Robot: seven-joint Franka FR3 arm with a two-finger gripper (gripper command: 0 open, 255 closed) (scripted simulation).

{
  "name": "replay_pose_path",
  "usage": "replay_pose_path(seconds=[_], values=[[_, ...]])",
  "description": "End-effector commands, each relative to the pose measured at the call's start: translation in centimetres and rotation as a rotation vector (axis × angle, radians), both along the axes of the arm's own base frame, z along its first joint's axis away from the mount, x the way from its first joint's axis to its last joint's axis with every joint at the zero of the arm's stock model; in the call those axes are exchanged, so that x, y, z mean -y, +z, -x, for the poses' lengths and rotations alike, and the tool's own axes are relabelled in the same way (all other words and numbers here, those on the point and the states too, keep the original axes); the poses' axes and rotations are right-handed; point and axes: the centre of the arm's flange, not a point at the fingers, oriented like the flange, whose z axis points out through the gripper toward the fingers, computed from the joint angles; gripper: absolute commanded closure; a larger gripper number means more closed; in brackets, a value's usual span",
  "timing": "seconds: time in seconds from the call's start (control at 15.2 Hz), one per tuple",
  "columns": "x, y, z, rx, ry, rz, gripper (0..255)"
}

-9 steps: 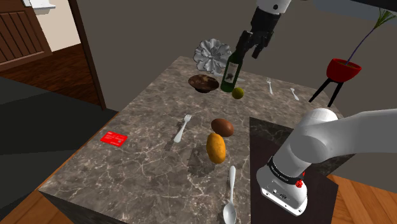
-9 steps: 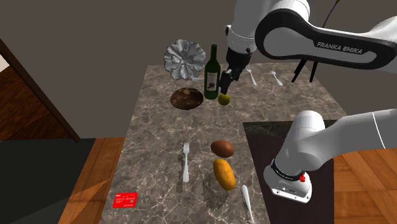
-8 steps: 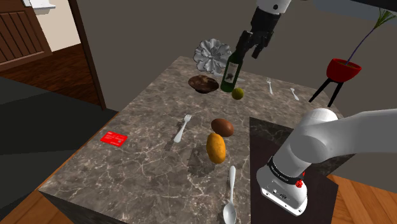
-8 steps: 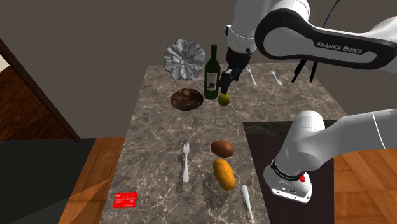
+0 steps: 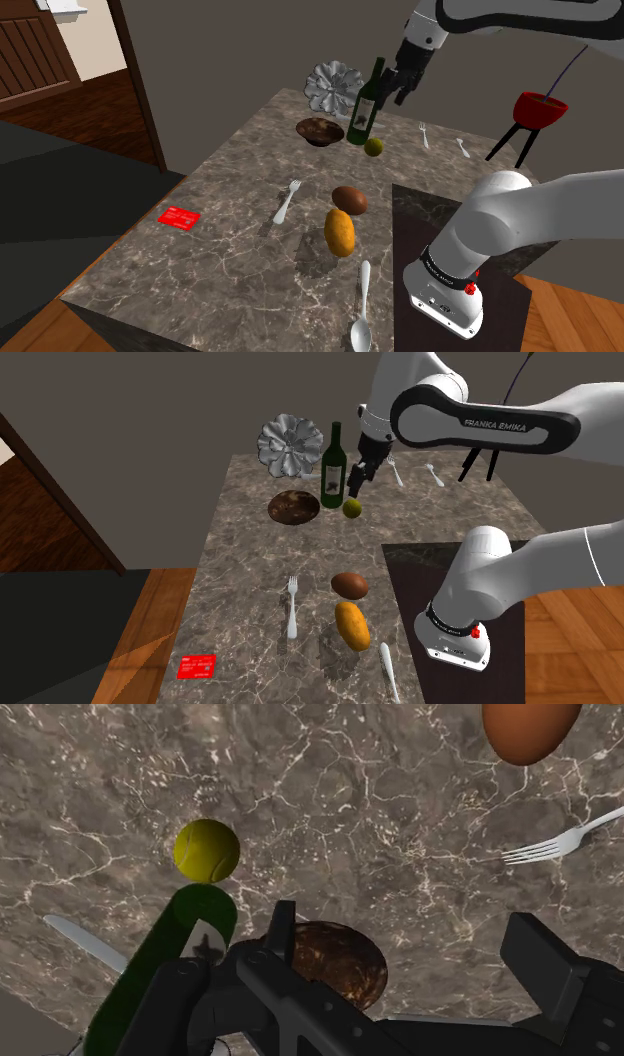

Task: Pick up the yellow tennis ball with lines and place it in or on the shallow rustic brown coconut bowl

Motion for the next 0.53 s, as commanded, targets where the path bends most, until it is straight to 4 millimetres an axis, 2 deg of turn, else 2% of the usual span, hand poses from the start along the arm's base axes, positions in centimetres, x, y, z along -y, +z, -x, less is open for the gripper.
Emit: replay_pose_path(seconds=[0.0, 0.46], values=[[2.3, -1.7, -0.3, 0.007, 0.002, -0.019, 0], [10.0, -7.9, -2.1, 0.025, 0.007, -0.085, 0]])
